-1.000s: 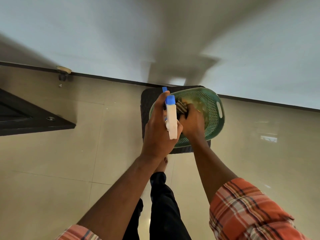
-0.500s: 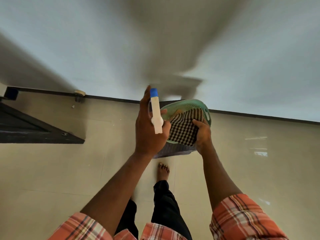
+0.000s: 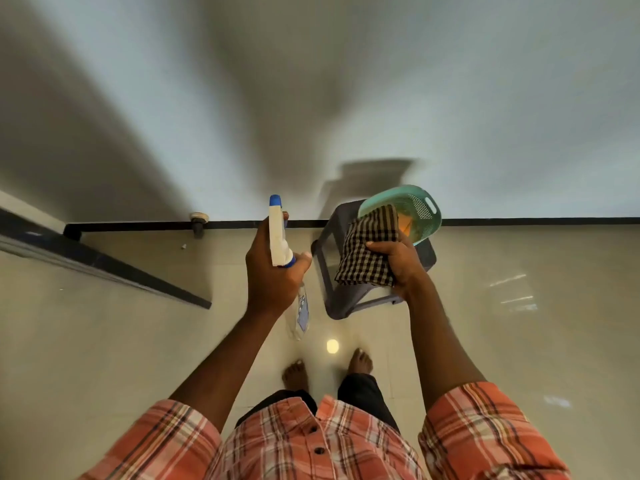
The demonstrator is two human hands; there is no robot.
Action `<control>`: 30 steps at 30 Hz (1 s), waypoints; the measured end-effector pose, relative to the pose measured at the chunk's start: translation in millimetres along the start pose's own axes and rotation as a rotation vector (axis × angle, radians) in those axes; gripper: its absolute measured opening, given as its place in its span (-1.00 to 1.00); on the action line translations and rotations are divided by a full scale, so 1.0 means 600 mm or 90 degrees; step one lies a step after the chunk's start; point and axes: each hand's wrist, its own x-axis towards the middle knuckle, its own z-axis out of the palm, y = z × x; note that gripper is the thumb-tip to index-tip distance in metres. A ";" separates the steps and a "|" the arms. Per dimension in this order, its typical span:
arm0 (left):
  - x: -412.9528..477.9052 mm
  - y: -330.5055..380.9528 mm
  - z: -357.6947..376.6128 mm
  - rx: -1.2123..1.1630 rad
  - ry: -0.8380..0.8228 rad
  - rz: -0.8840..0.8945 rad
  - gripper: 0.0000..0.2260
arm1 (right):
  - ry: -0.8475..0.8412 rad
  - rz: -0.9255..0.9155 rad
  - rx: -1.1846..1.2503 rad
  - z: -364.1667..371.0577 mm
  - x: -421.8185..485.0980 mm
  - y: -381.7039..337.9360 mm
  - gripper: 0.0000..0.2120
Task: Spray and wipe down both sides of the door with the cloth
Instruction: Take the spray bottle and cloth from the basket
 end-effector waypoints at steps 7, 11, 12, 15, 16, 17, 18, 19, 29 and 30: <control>-0.091 -0.017 -0.149 -0.029 0.003 -0.057 -0.45 | -0.038 0.000 0.090 0.090 -0.143 0.053 -0.74; -0.141 -0.016 -0.224 -0.037 -0.001 -0.035 -0.50 | -0.037 -0.028 0.126 0.132 -0.218 0.085 -0.81; -0.155 -0.015 -0.243 -0.046 0.002 -0.028 -0.53 | -0.044 -0.038 0.132 0.143 -0.236 0.092 -0.82; -0.195 -0.006 -0.300 -0.078 0.017 -0.042 -0.60 | -0.064 -0.077 0.141 0.183 -0.289 0.113 -0.84; -0.209 -0.003 -0.321 -0.076 0.017 -0.048 -0.60 | -0.071 -0.089 0.147 0.200 -0.307 0.122 -0.84; -0.221 -0.002 -0.343 -0.084 0.018 -0.055 -0.60 | -0.081 -0.100 0.151 0.217 -0.325 0.128 -0.85; -0.231 0.001 -0.366 -0.090 0.016 -0.056 -0.59 | -0.089 -0.107 0.153 0.235 -0.342 0.134 -0.85; -0.240 0.000 -0.386 -0.091 0.013 -0.059 -0.58 | -0.095 -0.112 0.154 0.252 -0.356 0.138 -0.83; -0.270 -0.012 -0.656 -0.050 0.068 -0.107 -0.50 | -0.161 -0.142 0.110 0.484 -0.480 0.151 -0.66; -0.267 -0.017 -0.689 -0.049 0.073 -0.099 -0.52 | -0.161 -0.147 0.103 0.517 -0.487 0.153 -0.64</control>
